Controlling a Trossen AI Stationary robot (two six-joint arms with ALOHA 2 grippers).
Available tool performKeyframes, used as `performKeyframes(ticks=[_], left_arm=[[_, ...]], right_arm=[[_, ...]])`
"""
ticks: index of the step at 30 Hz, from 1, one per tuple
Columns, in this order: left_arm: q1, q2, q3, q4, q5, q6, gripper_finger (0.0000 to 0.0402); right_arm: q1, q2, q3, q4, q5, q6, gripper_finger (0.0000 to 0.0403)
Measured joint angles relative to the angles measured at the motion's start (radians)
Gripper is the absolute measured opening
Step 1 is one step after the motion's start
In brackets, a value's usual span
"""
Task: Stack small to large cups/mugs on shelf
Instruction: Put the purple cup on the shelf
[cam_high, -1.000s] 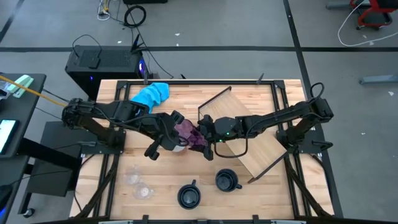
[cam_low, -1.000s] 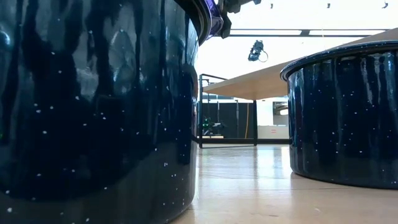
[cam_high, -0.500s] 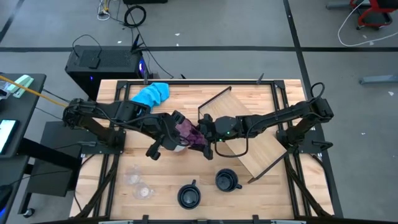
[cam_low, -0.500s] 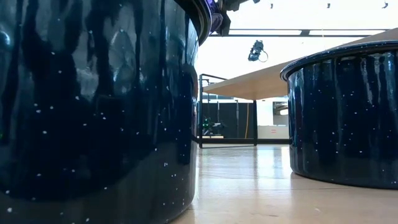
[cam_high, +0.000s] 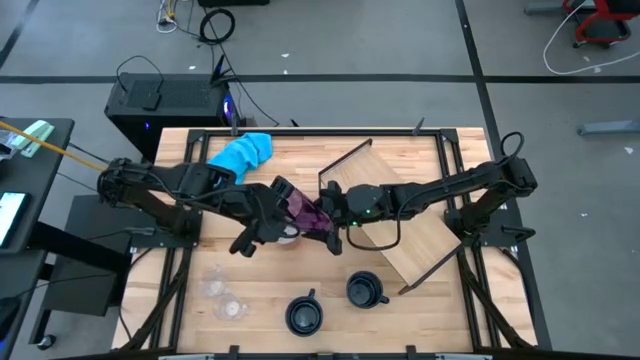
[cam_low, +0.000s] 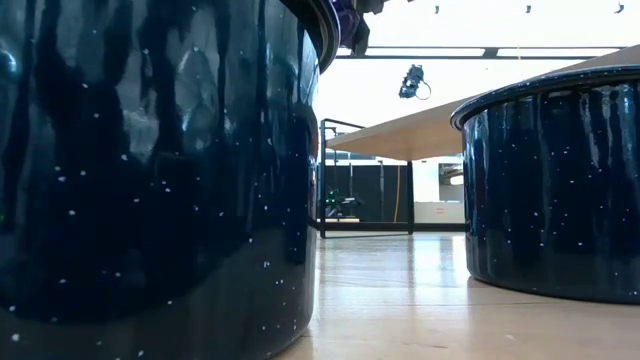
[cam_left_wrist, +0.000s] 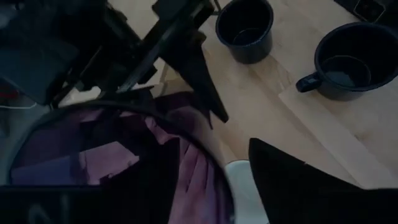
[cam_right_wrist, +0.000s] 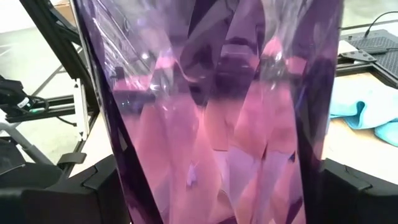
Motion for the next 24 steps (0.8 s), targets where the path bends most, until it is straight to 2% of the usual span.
performKeyframes(ticks=[7, 24], left_arm=[[-0.011, -0.048, 0.001, 0.018, -0.024, 0.003, 0.0224], [-0.084, -0.198, 0.001, 0.080, -0.068, -0.031, 0.0224]], right_arm=[[0.000, 0.002, -0.002, -0.005, -0.002, -0.002, 0.0348], [0.000, 0.003, -0.003, -0.011, -0.002, -0.013, 0.0348]])
